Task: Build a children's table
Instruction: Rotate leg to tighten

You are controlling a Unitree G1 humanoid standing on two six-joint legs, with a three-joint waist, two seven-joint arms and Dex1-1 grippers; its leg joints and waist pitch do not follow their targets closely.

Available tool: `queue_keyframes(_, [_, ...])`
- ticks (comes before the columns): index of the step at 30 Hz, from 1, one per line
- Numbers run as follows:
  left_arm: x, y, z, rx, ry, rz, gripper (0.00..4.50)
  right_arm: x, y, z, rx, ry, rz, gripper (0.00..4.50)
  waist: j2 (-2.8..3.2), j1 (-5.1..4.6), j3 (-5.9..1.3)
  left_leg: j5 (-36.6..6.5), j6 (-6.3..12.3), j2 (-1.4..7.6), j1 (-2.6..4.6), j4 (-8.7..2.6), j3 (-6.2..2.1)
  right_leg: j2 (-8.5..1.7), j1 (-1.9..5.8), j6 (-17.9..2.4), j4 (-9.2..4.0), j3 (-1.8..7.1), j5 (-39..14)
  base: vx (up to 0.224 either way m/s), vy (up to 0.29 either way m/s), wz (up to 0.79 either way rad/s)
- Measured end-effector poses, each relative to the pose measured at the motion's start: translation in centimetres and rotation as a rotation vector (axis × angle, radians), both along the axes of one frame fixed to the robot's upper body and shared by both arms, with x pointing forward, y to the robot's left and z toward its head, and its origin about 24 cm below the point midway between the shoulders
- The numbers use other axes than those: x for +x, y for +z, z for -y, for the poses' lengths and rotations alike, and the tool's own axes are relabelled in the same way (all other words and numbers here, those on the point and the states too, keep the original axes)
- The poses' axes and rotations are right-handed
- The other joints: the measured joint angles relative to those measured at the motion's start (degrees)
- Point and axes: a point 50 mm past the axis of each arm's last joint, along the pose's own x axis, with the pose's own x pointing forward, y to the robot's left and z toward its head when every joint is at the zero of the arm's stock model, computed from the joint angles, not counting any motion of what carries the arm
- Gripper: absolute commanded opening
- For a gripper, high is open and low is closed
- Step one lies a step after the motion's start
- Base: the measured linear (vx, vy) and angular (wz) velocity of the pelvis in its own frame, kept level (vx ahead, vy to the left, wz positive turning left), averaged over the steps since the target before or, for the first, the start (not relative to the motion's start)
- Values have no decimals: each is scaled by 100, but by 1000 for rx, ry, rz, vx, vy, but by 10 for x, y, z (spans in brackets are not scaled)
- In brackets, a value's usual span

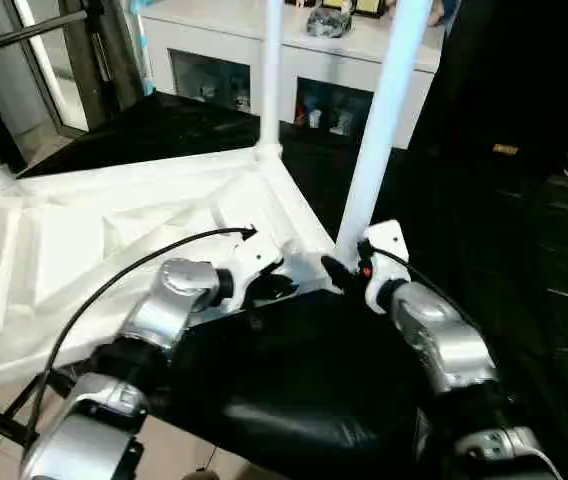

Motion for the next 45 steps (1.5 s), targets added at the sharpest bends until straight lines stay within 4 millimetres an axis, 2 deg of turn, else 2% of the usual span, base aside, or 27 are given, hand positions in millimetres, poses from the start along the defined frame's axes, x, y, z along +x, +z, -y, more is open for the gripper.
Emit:
queue_keyframes(4, [-1,0,0,-1,-14,-4,0,0,0,1,27,17,-7,360,4,-1,0,0,0,0,-2,0,0,0,0,4,-3,1,-3,0,0,0])
queue_keyframes(6, [-2,1,-1,1,-33,-6,0,-2,1,3,26,52,-2,360,4,-2,1,0,0,0,-5,0,0,0,-2,4,-5,0,-3,0,0,0])
queue_keyframes(13, [-12,4,-23,17,-172,-26,0,-24,2,23,22,362,9,360,9,-4,7,-2,3,2,-25,-13,1,2,-24,7,-8,-5,-14,0,0,0])
queue_keyframes(18, [-16,5,-28,12,-222,-42,0,-31,5,31,-5,475,-4,360,7,-1,10,-2,3,3,-29,-10,1,2,-26,7,-7,-5,-14,0,0,0])
queue_keyframes(22, [-21,6,-32,8,-281,-68,0,-38,7,33,7,564,-15,360,4,46,14,-2,3,4,-30,-10,1,2,-28,6,-5,-6,-14,0,0,0])
queue_keyframes(26, [-27,6,-31,4,-335,-87,0,-42,8,27,23,631,-17,360,8,94,18,-2,3,5,-33,-8,2,2,-30,6,-4,-7,-14,0,0,0])
queue_keyframes(29, [-28,7,-32,5,-345,-92,0,-43,8,26,28,649,-19,360,6,96,20,-1,3,4,-35,-4,2,1,-29,5,-4,-6,-14,0,0,0])
queue_keyframes(36, [-29,7,-33,3,-348,-95,0,-43,8,27,25,649,-21,301,6,98,20,-2,3,5,-35,-4,2,1,-30,5,-4,-7,-14,0,0,0])
queue_keyframes(42, [-29,6,-32,6,-344,-93,0,-44,7,28,30,637,-29,274,7,107,20,-1,3,5,-34,-1,2,1,-28,5,0,-7,-14,0,0,0])
queue_keyframes(45, [-25,4,-29,6,-290,-70,0,-40,4,26,32,537,-23,269,8,103,18,-1,3,4,-23,3,2,1,-18,3,5,-4,-12,0,0,0])
